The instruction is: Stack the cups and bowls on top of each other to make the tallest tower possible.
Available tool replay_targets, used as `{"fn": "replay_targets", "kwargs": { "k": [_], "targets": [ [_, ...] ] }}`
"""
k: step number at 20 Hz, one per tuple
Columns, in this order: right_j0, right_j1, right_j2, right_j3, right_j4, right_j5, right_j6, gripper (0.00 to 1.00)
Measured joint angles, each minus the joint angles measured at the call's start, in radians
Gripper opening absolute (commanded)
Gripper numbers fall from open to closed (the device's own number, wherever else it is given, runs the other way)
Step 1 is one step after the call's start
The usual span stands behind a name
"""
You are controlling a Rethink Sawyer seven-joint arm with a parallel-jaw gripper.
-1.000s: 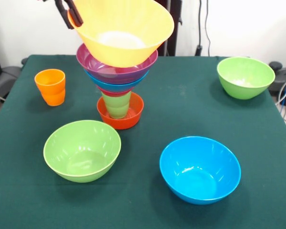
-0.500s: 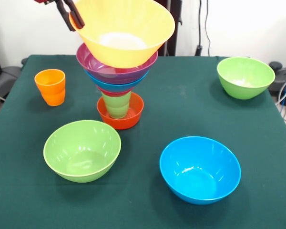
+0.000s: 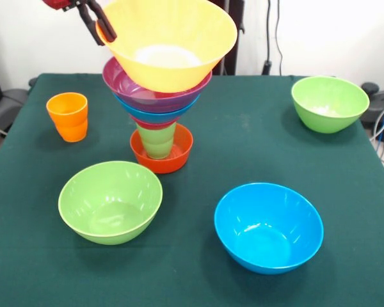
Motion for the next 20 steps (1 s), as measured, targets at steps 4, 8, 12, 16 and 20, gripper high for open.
{"fn": "replay_targets", "kwargs": {
  "k": [4,8,12,16,20],
  "targets": [
    [-0.003,0.011,0.001,-0.002,-0.001,0.002,0.000,0.00],
    [-0.003,0.023,0.002,-0.008,-0.003,0.002,0.000,0.00],
    [-0.003,0.042,0.002,-0.026,-0.006,0.004,0.000,0.00],
    [-0.003,0.052,0.002,-0.038,-0.008,0.006,0.000,0.00],
    [-0.003,0.054,0.002,-0.051,-0.011,0.008,0.000,0.00]
  ]
}}
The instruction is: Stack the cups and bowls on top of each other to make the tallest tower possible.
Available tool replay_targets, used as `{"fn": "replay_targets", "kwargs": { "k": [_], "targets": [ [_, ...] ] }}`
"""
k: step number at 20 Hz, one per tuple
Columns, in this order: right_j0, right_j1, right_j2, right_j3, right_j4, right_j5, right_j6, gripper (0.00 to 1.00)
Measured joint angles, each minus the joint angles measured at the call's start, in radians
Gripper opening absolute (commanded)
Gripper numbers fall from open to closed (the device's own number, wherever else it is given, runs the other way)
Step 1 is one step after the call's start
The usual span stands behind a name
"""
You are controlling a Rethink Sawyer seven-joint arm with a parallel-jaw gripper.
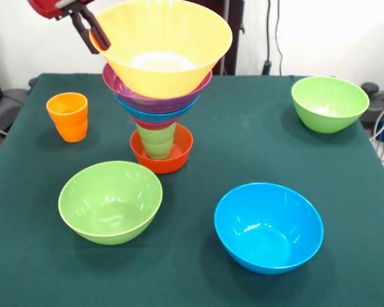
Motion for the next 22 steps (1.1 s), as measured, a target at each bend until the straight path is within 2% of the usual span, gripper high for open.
{"fn": "replay_targets", "kwargs": {
  "k": [22],
  "targets": [
    [-0.025,0.001,0.016,-0.003,-0.012,0.000,0.000,0.00]
  ]
}}
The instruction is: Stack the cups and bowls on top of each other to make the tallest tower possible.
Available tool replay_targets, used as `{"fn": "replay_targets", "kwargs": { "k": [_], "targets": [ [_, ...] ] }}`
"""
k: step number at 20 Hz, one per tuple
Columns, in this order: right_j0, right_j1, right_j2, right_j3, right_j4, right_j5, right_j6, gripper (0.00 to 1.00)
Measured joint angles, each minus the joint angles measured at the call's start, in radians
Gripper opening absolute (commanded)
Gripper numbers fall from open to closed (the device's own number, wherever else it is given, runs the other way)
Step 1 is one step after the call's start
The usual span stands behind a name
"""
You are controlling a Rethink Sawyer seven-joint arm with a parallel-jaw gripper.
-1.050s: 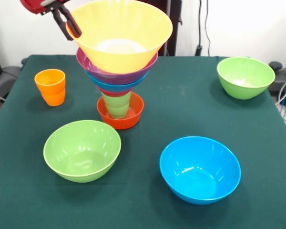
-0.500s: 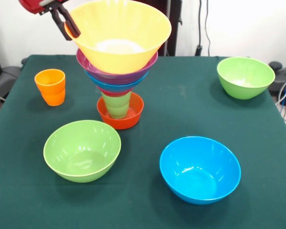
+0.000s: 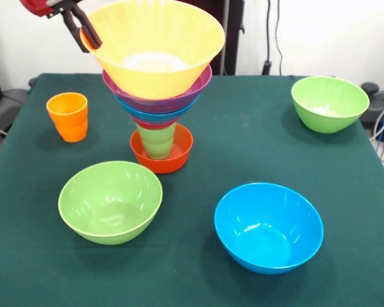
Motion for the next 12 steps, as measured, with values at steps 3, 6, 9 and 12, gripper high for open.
{"fn": "replay_targets", "kwargs": {
  "k": [3,6,9,12],
  "targets": [
    [-0.012,0.007,0.006,0.000,-0.002,0.000,0.000,0.00],
    [-0.021,0.017,0.009,0.000,-0.009,0.000,0.000,0.00],
    [-0.030,0.029,0.012,0.001,-0.020,0.000,0.000,0.00],
    [-0.038,0.039,0.014,0.002,-0.029,0.000,0.000,0.00]
  ]
}}
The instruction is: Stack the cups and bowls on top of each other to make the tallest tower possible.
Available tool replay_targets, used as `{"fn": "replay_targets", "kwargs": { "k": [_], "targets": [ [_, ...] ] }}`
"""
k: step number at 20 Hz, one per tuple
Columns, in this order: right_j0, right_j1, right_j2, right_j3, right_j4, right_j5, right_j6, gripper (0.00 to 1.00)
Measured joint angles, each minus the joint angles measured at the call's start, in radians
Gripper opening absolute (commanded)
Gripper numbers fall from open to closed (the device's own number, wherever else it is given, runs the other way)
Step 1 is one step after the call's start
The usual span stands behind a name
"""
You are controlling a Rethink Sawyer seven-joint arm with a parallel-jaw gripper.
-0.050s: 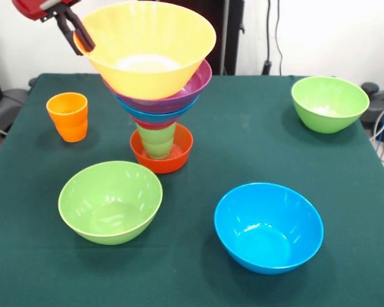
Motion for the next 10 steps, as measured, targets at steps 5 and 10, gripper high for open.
{"fn": "replay_targets", "kwargs": {
  "k": [5,10],
  "targets": [
    [-0.007,0.004,0.001,0.004,-0.005,0.000,0.000,0.00],
    [-0.012,0.003,0.002,0.021,-0.008,0.000,0.000,0.00]
  ]
}}
